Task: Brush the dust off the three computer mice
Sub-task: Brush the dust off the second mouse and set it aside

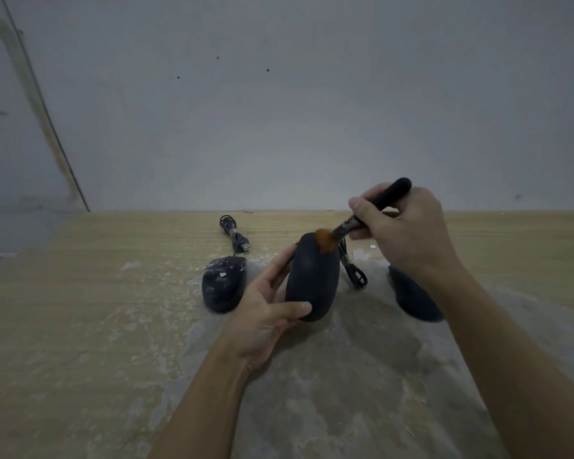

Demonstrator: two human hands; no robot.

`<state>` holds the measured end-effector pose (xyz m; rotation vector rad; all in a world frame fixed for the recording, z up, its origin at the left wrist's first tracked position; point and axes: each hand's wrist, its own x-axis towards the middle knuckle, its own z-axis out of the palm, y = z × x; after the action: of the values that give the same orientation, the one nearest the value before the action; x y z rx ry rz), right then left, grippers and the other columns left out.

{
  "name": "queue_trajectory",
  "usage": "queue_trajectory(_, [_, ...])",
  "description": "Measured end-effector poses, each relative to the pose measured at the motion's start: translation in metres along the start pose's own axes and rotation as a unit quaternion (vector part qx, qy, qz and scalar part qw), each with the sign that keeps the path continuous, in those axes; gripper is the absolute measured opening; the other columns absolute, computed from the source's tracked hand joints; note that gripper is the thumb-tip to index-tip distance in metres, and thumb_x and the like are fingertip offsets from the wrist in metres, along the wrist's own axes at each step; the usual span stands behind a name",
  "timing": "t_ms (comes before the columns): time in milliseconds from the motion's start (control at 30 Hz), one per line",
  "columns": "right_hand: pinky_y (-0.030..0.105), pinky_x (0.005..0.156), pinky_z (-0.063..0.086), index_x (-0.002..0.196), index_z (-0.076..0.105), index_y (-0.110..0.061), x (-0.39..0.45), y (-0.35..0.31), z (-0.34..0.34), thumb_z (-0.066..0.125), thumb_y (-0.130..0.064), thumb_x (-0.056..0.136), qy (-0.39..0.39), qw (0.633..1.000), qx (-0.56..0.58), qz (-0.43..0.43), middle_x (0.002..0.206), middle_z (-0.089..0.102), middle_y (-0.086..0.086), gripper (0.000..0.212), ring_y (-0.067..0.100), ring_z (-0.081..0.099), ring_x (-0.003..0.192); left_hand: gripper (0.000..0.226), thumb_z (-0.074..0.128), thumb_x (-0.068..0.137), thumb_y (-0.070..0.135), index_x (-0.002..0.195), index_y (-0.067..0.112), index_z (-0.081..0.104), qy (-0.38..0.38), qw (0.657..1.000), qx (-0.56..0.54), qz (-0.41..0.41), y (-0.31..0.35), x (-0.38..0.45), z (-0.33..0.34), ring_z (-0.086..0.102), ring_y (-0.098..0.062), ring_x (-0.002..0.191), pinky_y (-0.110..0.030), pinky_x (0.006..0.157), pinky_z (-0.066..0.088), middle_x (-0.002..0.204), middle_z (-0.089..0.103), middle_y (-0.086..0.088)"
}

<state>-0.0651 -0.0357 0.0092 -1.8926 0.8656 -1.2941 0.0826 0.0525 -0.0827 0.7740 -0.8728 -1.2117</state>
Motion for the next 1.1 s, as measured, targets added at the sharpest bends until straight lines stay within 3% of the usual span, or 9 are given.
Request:
queue_trajectory(167, [0.049,0.073,0.058,0.072,0.063,-0.003,0.003,0.002,-0.008,0.062,-0.014,0.086,-0.032,0.999,0.007,0.019,0.065,0.065,0.008,0.017,0.026,0.07,0.059,0.084,0.055,0.057,-0.022,0.13,0.021,0.049,0.006,1.0,-0.002,-0.002,0.001,0.0,-0.001,0.066,-0.018,0.104,-0.037,0.081,0.057,0.118,0.067,0.01])
queue_trajectory(267, [0.043,0.07,0.059,0.072,0.063,-0.007,0.005,0.003,-0.011,0.062,-0.013,0.086,-0.007,1.0,0.01,0.004,0.069,0.064,0.007,0.016,0.023,0.07,0.06,0.082,0.054,0.057,-0.022,0.126,0.022,0.052,0.002,1.0,-0.007,0.003,0.002,0.0,0.0,0.065,-0.018,0.106,-0.039,0.086,0.053,0.119,0.066,0.009])
queue_trajectory(367, [0.036,0.061,0.056,0.068,0.062,-0.004,0.005,0.001,-0.009,0.061,-0.011,0.086,-0.047,0.998,0.039,0.02,0.063,0.062,0.011,0.019,0.026,0.067,0.053,0.083,0.055,0.057,-0.021,0.128,0.021,0.051,0.006,1.0,-0.006,0.003,0.002,0.0,0.0,0.066,-0.018,0.104,-0.037,0.083,0.055,0.125,0.062,0.006])
queue_trajectory(467, [0.029,0.06,0.058,0.071,0.062,-0.008,0.004,0.0,-0.004,0.061,-0.015,0.086,0.01,1.0,-0.014,-0.014,0.063,0.063,0.004,0.017,0.018,0.068,0.052,0.082,0.055,0.058,-0.022,0.127,0.021,0.052,-0.006,1.0,-0.006,-0.001,0.004,-0.001,-0.001,0.065,-0.019,0.107,-0.037,0.083,0.055,0.126,0.062,0.006])
queue_trajectory(567, [0.034,0.059,0.057,0.07,0.061,-0.001,0.004,-0.001,-0.004,0.06,-0.011,0.086,-0.026,1.0,0.017,0.001,0.062,0.062,0.009,0.019,0.02,0.065,0.049,0.082,0.055,0.057,-0.023,0.126,0.022,0.054,-0.009,1.0,-0.002,-0.005,0.004,-0.002,0.0,0.065,-0.02,0.107,-0.035,0.078,0.058,0.129,0.06,0.005])
queue_trajectory(667, [0.024,0.051,0.053,0.069,0.061,-0.005,0.004,-0.001,-0.005,0.059,-0.014,0.086,-0.004,1.0,-0.021,-0.013,0.062,0.062,0.009,0.02,0.015,0.064,0.047,0.081,0.056,0.058,-0.022,0.126,0.022,0.053,-0.01,1.0,-0.002,-0.006,0.004,-0.002,0.001,0.065,-0.019,0.106,-0.034,0.077,0.058,0.131,0.058,0.004])
queue_trajectory(833, [0.029,0.052,0.052,0.068,0.06,-0.007,0.003,0.0,-0.002,0.059,-0.015,0.087,-0.021,1.0,-0.009,-0.017,0.06,0.061,0.008,0.02,0.017,0.064,0.048,0.082,0.056,0.057,-0.022,0.128,0.02,0.051,-0.012,1.0,-0.011,0.003,0.004,-0.002,0.001,0.066,-0.017,0.104,-0.03,0.074,0.057,0.132,0.056,0.003])
queue_trajectory(933, [0.042,0.064,0.057,0.069,0.062,-0.011,0.003,0.001,-0.001,0.059,-0.019,0.087,0.008,0.998,-0.049,-0.038,0.065,0.064,0.005,0.02,0.026,0.068,0.064,0.082,0.055,0.058,-0.022,0.129,0.018,0.05,-0.014,1.0,-0.019,0.008,0.004,-0.003,0.001,0.066,-0.016,0.103,-0.031,0.075,0.057,0.133,0.056,0.002])
queue_trajectory(1100, [0.031,0.053,0.052,0.068,0.061,-0.004,0.002,-0.001,-0.002,0.059,-0.014,0.087,-0.027,0.999,-0.008,-0.024,0.061,0.062,0.009,0.021,0.02,0.065,0.051,0.081,0.054,0.058,-0.022,0.129,0.018,0.05,-0.015,0.999,-0.028,0.012,0.005,-0.002,0.001,0.067,-0.017,0.103,-0.029,0.072,0.057,0.135,0.055,0.0])
